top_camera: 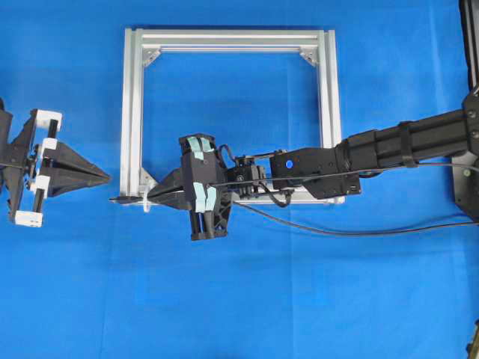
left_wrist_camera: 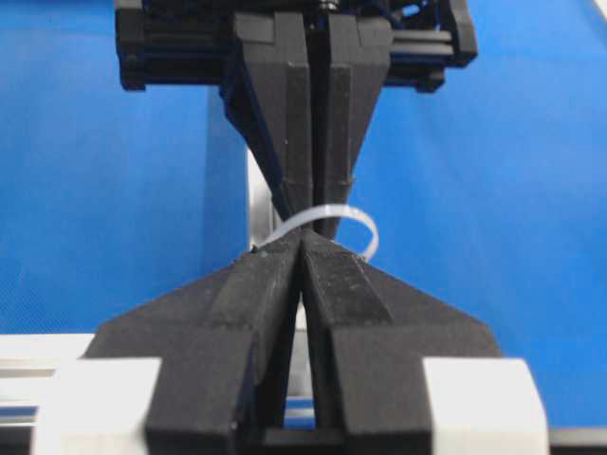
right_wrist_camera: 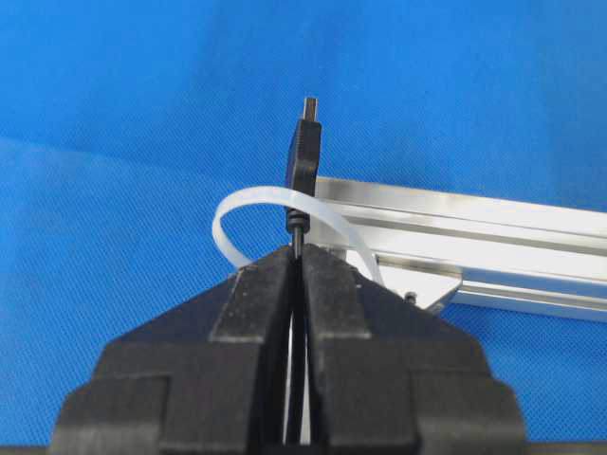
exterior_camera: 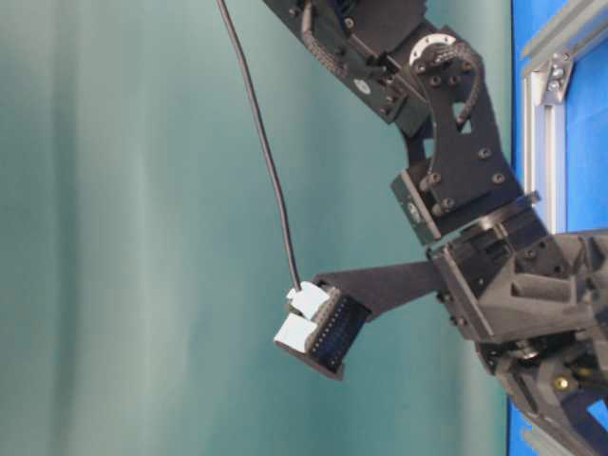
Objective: Insert the wire through the string loop located on the left side.
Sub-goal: 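Swing the left gripper around to the left of the loop, opening it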
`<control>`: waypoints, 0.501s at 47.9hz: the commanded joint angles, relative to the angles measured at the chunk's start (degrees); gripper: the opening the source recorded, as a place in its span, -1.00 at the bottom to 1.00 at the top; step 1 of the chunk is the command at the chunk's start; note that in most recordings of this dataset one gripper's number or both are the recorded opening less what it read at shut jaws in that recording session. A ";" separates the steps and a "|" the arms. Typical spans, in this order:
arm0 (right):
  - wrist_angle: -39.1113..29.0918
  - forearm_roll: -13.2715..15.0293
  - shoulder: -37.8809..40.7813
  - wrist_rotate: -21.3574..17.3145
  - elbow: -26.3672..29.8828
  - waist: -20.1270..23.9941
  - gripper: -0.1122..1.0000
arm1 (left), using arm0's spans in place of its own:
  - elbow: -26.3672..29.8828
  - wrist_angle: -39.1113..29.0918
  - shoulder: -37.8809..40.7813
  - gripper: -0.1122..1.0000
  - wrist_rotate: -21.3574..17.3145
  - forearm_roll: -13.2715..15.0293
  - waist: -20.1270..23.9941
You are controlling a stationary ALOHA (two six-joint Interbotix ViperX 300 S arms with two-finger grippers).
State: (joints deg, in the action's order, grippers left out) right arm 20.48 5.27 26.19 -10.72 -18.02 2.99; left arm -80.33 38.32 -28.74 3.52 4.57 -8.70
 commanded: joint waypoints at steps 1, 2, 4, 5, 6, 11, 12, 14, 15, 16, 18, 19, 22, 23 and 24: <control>0.26 -0.09 -1.23 -0.09 1.23 -0.09 -0.79 | 0.88 0.18 -0.26 -0.79 0.53 -0.26 -0.62; 0.18 -0.09 -1.23 -0.09 1.14 -0.09 -0.79 | 0.88 0.09 -0.26 -0.79 0.53 -0.26 -0.70; 0.18 -0.09 -1.23 -0.09 1.14 -0.09 -0.79 | 1.05 0.09 -0.26 -0.78 0.53 -0.26 -0.88; 0.18 -0.18 -1.23 -0.09 1.23 -0.09 -0.79 | 1.05 0.09 -0.26 -0.75 0.53 -0.26 -0.97; 0.18 -0.09 -1.23 -0.09 1.14 -0.09 -0.79 | 1.14 0.09 -0.26 -0.71 0.62 -0.26 -1.05; 0.18 -0.09 -1.23 -0.09 1.23 -0.09 -0.79 | 1.32 -0.09 -0.18 -0.26 0.88 -0.18 -1.14; 0.18 -0.09 -1.23 -0.09 1.14 -0.09 -0.79 | 1.41 -0.09 -0.18 -0.14 0.88 -0.26 -1.14; 0.18 -0.09 -1.23 -0.09 1.23 -0.09 -0.79 | 1.41 -0.09 -0.18 0.10 0.88 -0.26 -1.14; 0.18 -0.09 -1.23 -0.09 1.14 -0.09 -0.79 | 1.41 -0.09 -0.26 0.22 0.88 -0.26 -1.05; 0.18 -0.09 -1.23 -0.09 1.14 -0.09 -0.79 | 1.49 -0.18 -0.18 0.33 0.88 -0.26 -1.14; 0.18 -0.09 -1.23 -0.09 1.14 -0.09 -0.79 | 1.49 -0.18 -0.18 0.54 0.88 -0.26 -1.05; 0.18 -0.09 -1.23 -0.09 1.14 -0.09 -0.79 | 1.49 -0.26 -0.18 0.63 0.88 -0.26 -1.14; 0.18 -0.09 -1.23 -0.09 1.14 -0.09 -0.79 | 1.49 -0.70 -0.09 0.83 0.88 -0.26 -1.14; 0.18 -0.09 -1.23 -0.09 1.14 -0.09 -0.79 | 1.49 -0.88 0.00 0.86 0.88 -0.26 -1.05; 0.18 -0.09 -1.23 -0.09 1.14 -0.09 -0.79 | 1.49 -0.88 0.09 0.88 0.88 -0.18 -1.05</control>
State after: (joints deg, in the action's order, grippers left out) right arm 20.48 5.27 26.19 -10.72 -18.02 2.99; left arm -79.98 37.44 -28.83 4.31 4.57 -9.58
